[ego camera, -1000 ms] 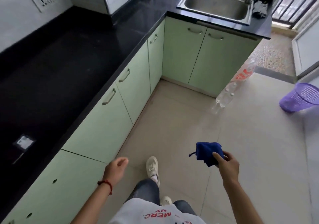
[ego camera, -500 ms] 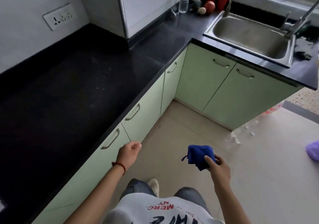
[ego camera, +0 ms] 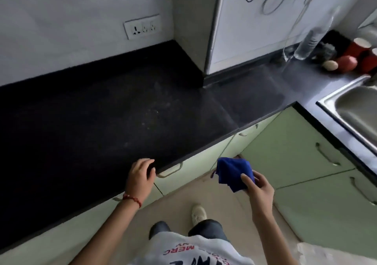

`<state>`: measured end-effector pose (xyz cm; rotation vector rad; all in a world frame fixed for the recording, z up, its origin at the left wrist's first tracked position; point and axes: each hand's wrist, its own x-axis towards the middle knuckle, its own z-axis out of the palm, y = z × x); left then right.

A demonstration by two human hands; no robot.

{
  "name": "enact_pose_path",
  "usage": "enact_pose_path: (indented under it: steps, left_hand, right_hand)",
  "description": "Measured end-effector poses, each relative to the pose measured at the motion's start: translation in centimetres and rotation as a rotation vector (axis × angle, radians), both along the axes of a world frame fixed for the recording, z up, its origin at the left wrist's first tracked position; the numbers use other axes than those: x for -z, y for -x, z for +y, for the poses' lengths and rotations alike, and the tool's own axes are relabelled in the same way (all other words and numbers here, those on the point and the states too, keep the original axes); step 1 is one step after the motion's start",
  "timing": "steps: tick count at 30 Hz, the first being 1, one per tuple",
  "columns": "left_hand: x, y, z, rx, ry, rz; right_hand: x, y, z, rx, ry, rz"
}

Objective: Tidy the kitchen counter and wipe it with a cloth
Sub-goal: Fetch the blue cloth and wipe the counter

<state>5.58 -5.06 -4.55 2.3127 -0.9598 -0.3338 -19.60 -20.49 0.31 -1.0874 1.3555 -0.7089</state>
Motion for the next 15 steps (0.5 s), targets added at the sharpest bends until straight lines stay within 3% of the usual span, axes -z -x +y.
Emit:
enact_pose_path:
  steps: [4,8,10,13,15]
  left_hand:
    - [1.1,-0.4,0.9,-0.233,-0.102,-0.026]
    - [1.7,-0.7,2.4,-0.449,-0.251,0.003]
    - [1.7,-1.1,3.2,-0.494,-0.313,-0.004]
    - [1.7,-2.3,4.2,-0.518,-0.365,-0.008]
    - [1.8,-3.1,4.8,-0.520,-0.386,-0.014]
  right_hand:
    - [-2.2,-5.6,-6.0,-0.299,0.065,-0.073]
    - [-1.3,-12.2,-8.8,-0.607,0.056,-0.021]
    - [0.3,-14.8,-8.7,-0.745,0.115,0.147]
    - [2.3,-17.0,-7.7,-0.883,0.554,0.618]
    - [3.1,-17.7,-6.5,-0.934,0.780,0.694]
